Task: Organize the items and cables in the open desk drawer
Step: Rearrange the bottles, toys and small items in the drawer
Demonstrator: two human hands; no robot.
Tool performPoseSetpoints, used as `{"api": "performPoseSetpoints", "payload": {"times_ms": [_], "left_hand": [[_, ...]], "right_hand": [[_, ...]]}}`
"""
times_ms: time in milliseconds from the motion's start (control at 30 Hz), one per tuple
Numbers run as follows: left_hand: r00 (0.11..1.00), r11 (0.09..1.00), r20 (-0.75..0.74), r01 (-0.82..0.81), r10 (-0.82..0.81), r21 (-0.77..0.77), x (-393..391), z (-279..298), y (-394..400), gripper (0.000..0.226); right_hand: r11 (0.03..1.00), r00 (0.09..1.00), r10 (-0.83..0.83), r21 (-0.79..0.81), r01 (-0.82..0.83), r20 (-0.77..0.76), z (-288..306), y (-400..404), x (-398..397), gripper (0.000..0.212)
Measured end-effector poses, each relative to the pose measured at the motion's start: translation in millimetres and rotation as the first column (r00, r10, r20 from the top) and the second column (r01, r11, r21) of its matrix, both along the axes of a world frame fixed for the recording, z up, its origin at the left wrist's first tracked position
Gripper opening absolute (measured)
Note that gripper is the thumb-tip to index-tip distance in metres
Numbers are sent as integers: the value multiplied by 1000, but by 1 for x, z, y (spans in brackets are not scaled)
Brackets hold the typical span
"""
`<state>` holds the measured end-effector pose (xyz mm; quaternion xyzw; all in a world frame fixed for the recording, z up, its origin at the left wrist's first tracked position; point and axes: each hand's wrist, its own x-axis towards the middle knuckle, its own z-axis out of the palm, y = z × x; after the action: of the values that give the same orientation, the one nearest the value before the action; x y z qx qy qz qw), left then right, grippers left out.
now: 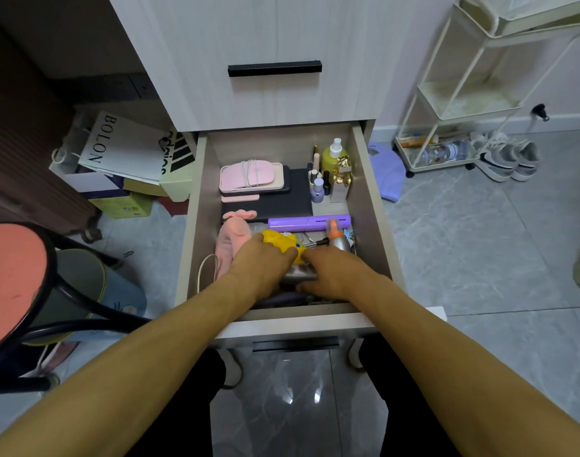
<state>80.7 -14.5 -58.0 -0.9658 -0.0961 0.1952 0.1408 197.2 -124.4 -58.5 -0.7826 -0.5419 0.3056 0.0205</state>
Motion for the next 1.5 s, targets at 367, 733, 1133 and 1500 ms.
{"api": "performPoseSetpoints", "payload": {"times_ms": [367,733,1133,1500], "left_hand": [[887,915,398,-65,235,-397,-28,9,16,27],[895,832,-86,-439,437,-341,5,-22,47,72],[749,436,-64,-451,660,-779,1,13,43,21],[550,-155,-412,-453,727,-878,-6,50,52,72]], "right_hand": [[997,990,-16,-69,26,143,14,-8,3,42],[925,923,-329,-129,358,201,-19,-7,9,86],[957,980,-166,222,186,-106,-26,5,30,67],[860,899,-80,427,281,-431,-10,1,26,66]]}}
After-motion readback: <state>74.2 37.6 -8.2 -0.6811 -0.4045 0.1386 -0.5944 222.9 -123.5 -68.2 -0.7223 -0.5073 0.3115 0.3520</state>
